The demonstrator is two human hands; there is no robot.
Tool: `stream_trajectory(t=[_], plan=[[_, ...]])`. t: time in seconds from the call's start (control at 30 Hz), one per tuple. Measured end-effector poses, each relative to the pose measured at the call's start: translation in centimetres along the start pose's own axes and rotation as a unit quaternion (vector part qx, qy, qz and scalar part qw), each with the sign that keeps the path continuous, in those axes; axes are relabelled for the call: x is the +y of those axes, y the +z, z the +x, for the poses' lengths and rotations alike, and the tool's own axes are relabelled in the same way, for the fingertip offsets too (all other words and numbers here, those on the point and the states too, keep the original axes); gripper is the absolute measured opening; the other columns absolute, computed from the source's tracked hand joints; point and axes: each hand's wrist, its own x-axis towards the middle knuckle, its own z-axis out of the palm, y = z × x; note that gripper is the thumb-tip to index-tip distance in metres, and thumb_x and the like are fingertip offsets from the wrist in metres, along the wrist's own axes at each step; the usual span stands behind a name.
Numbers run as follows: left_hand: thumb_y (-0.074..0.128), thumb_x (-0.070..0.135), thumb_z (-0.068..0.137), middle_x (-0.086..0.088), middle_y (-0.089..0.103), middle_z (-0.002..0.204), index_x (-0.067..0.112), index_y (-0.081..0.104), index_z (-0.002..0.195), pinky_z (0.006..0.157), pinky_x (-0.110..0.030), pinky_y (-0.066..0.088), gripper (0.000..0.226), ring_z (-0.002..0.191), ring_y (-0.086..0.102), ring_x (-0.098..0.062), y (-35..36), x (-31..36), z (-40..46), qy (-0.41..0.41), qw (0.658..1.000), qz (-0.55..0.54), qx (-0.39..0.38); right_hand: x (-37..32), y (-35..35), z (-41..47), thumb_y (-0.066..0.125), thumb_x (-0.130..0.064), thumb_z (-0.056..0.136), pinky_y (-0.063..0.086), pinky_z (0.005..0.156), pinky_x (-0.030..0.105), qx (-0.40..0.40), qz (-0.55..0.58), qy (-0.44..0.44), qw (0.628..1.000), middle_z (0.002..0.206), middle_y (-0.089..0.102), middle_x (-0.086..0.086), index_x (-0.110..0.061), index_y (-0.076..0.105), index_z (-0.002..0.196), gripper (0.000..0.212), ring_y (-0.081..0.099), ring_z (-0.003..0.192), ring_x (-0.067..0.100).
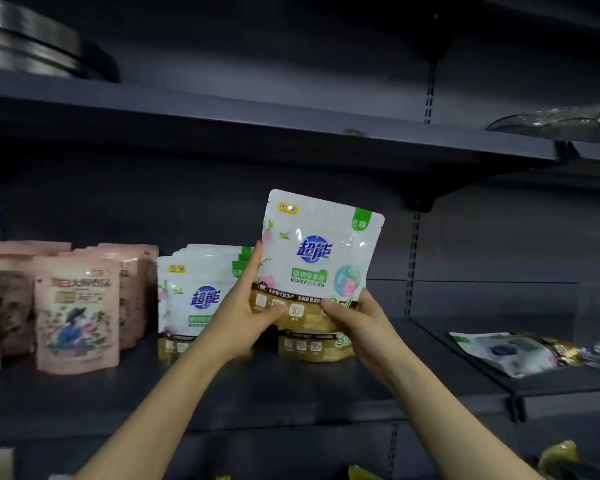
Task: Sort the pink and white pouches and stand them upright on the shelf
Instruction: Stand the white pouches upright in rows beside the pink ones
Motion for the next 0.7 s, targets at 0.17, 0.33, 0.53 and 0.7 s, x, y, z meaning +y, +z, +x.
stream_trajectory(t=[0.17, 0.33, 0.53, 0.7], plan=[[0.072, 0.01, 0.078, 0.032, 0.045, 0.125, 0.065, 0.007, 0.131, 0.097, -0.024, 0.044, 0.1, 0.112, 0.052, -0.003, -5.9, -2.8, -3.8, -0.044, 0.991, 0.112, 0.065, 4.9, 6.5, -0.5, 0.067, -0.013, 0.085, 0.049, 0.099, 0.033, 0.003, -0.122, -0.011, 0.992, 0.122, 0.064, -0.005, -0.022, 0.047, 0.123, 0.045, 0.06, 0.111, 0.01], [0.072, 0.003, 0.078, 0.005, 0.053, 0.123, 0.05, 0.007, 0.142, 0.076, -0.013, 0.048, 0.103, 0.091, 0.059, -0.004, -8.8, -6.1, -6.3, -0.076, 0.98, 0.155, 0.103, 8.5, 10.7, -1.2, 0.061, -0.007, 0.088, 0.04, 0.075, -0.004, -0.012, -0.179, -0.016, 0.984, 0.117, 0.053, -0.008, -0.018, 0.034, 0.113, 0.038, 0.051, 0.101, -0.001], [0.069, 0.002, 0.08, 0.003, 0.054, 0.122, 0.041, 0.008, 0.144, 0.08, -0.015, 0.047, 0.097, 0.09, 0.057, -0.011, -8.9, -8.6, -7.7, -0.112, 0.973, 0.148, 0.134, 9.0, 11.5, -1.2, 0.062, -0.005, 0.087, 0.035, 0.058, -0.008, -0.006, -0.262, -0.013, 0.965, 0.097, 0.048, -0.015, -0.015, 0.032, 0.107, 0.037, 0.048, 0.084, -0.007], [0.071, 0.009, 0.079, 0.003, 0.05, 0.137, 0.041, 0.01, 0.146, 0.101, -0.042, 0.046, 0.096, 0.117, 0.055, -0.018, -9.1, -9.5, -8.2, -0.107, 0.967, 0.178, 0.15, 9.4, 11.9, -1.3, 0.065, -0.012, 0.086, 0.04, 0.059, -0.006, 0.01, -0.295, -0.004, 0.956, 0.105, 0.051, -0.008, -0.016, 0.035, 0.106, 0.037, 0.051, 0.095, 0.005]])
